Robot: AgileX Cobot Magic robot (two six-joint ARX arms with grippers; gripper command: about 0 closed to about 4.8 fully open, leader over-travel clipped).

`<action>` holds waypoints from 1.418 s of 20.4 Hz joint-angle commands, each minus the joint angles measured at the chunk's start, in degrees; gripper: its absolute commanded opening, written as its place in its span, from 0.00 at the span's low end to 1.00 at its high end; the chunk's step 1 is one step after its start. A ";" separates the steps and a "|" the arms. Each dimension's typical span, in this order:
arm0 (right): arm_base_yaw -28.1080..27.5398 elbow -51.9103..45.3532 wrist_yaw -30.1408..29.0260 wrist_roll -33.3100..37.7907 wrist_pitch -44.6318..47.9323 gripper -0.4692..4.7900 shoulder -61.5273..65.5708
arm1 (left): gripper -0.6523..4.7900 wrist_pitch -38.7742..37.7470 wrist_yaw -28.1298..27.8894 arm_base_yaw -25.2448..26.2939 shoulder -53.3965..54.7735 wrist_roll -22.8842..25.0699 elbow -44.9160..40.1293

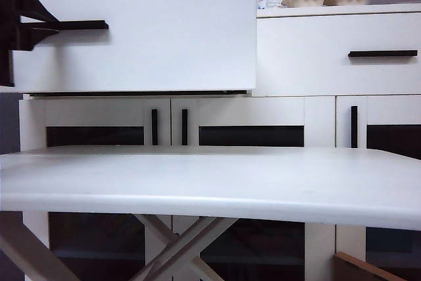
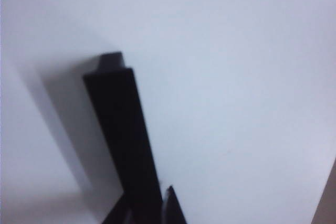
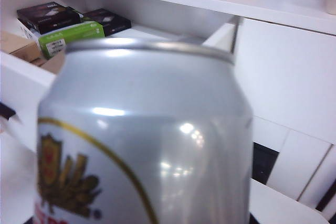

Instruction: Pick up a can of beer from the white table, open the left drawer, place the beer inside the drawer, and finally close the drawer.

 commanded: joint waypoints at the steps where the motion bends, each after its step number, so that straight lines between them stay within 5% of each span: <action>1: 0.02 0.66 -0.09 0.02 3.63 0.47 -0.48 | 0.11 1.11 0.31 -0.13 -3.69 2.12 -1.22; 29: 0.02 0.66 -0.11 0.02 3.63 0.47 -0.39 | 0.11 -21.86 0.28 -0.11 -30.51 4.50 -7.96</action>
